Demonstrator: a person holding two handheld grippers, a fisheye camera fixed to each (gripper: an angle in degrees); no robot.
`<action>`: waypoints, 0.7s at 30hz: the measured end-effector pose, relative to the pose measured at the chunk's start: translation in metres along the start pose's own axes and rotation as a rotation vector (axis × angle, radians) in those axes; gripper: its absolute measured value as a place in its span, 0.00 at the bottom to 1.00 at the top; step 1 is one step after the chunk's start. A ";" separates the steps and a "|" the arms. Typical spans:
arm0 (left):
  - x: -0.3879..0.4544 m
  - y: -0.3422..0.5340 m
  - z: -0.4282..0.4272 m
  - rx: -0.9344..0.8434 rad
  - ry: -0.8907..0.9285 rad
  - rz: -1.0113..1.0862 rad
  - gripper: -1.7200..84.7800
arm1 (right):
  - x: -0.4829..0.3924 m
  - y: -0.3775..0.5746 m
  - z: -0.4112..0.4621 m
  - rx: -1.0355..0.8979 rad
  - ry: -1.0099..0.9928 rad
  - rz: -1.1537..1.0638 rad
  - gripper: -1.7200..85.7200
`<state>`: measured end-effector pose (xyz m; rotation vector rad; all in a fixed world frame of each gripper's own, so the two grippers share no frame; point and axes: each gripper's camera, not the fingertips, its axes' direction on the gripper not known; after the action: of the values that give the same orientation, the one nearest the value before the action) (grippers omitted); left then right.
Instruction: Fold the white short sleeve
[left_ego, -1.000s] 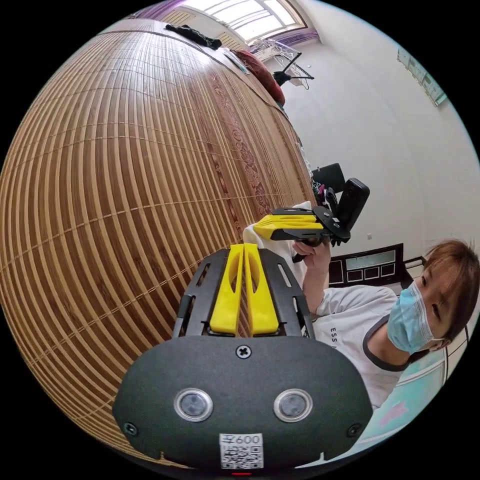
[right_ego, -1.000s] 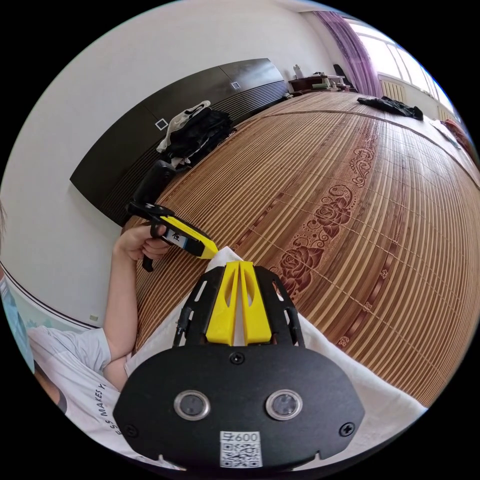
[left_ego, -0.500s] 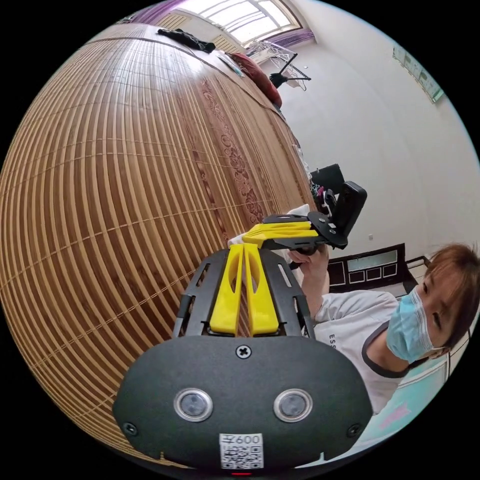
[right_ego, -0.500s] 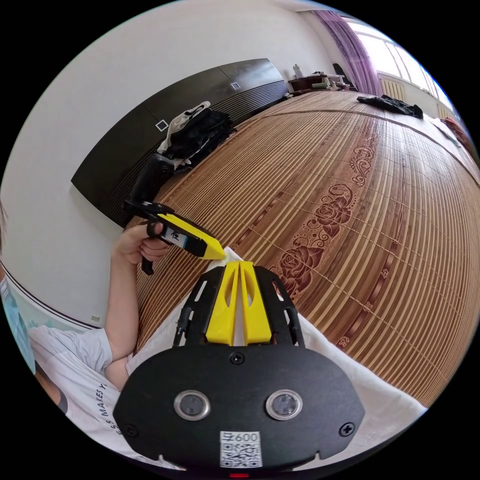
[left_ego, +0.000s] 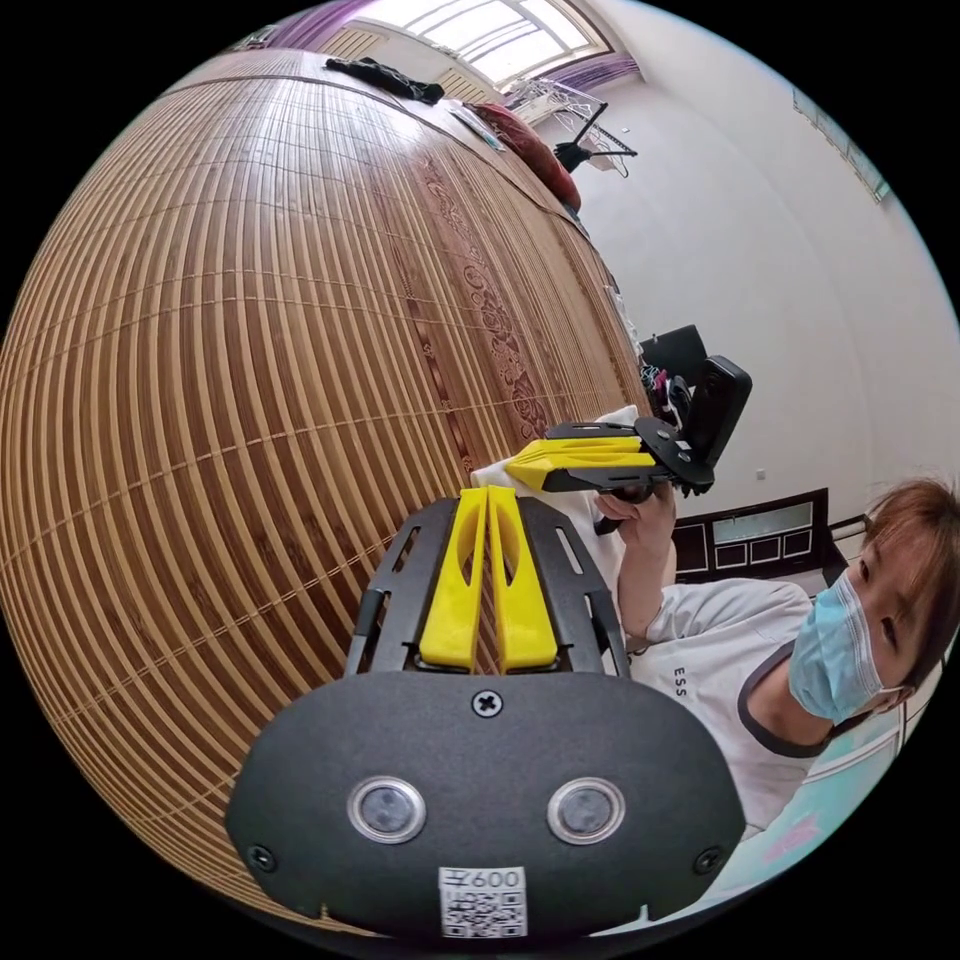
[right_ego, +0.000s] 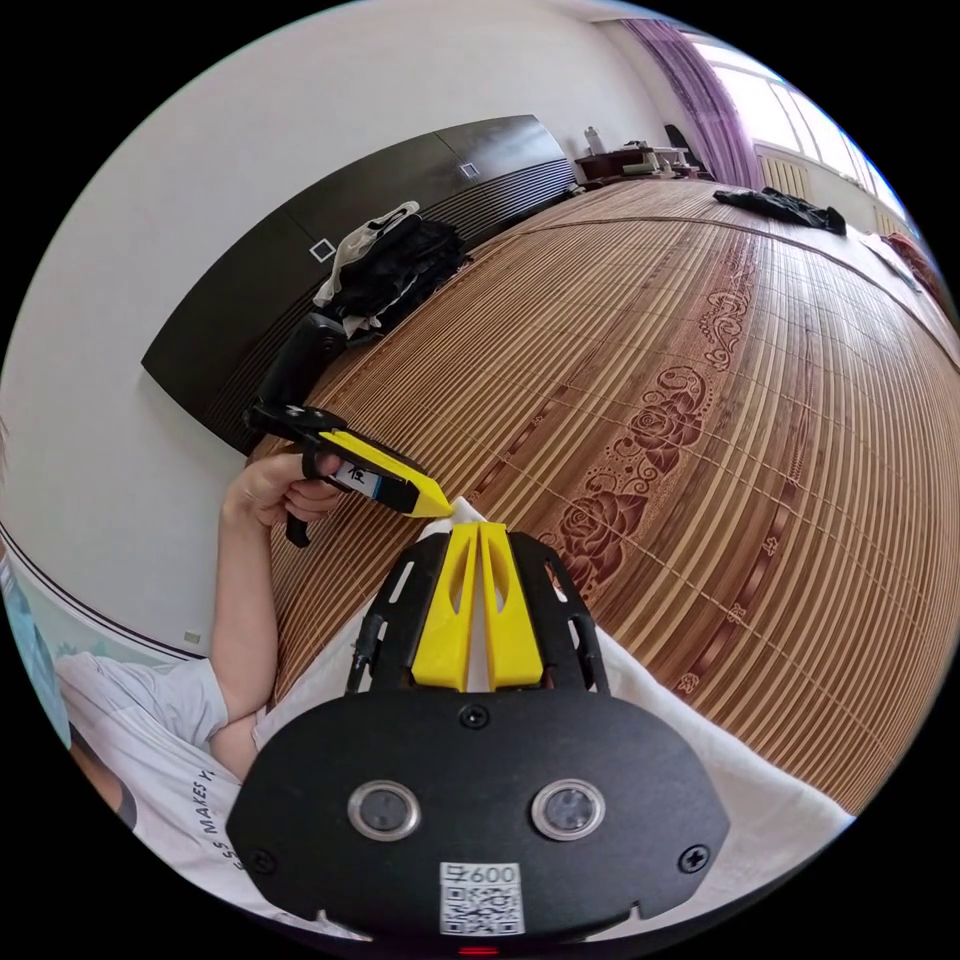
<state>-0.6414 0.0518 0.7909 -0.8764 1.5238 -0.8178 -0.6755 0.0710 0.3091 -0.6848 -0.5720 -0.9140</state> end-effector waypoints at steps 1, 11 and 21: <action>0.001 0.000 -0.001 0.000 -0.003 0.007 0.02 | 0.001 0.000 0.000 0.002 0.000 -0.001 0.01; 0.007 0.000 -0.013 0.106 0.030 0.031 0.02 | 0.008 0.002 0.005 0.003 0.012 -0.010 0.01; -0.011 0.003 0.006 0.030 0.004 0.007 0.02 | 0.036 0.005 0.004 0.011 -0.032 0.034 0.01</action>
<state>-0.6349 0.0627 0.7931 -0.8481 1.5134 -0.8356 -0.6540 0.0580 0.3350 -0.6981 -0.5917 -0.8685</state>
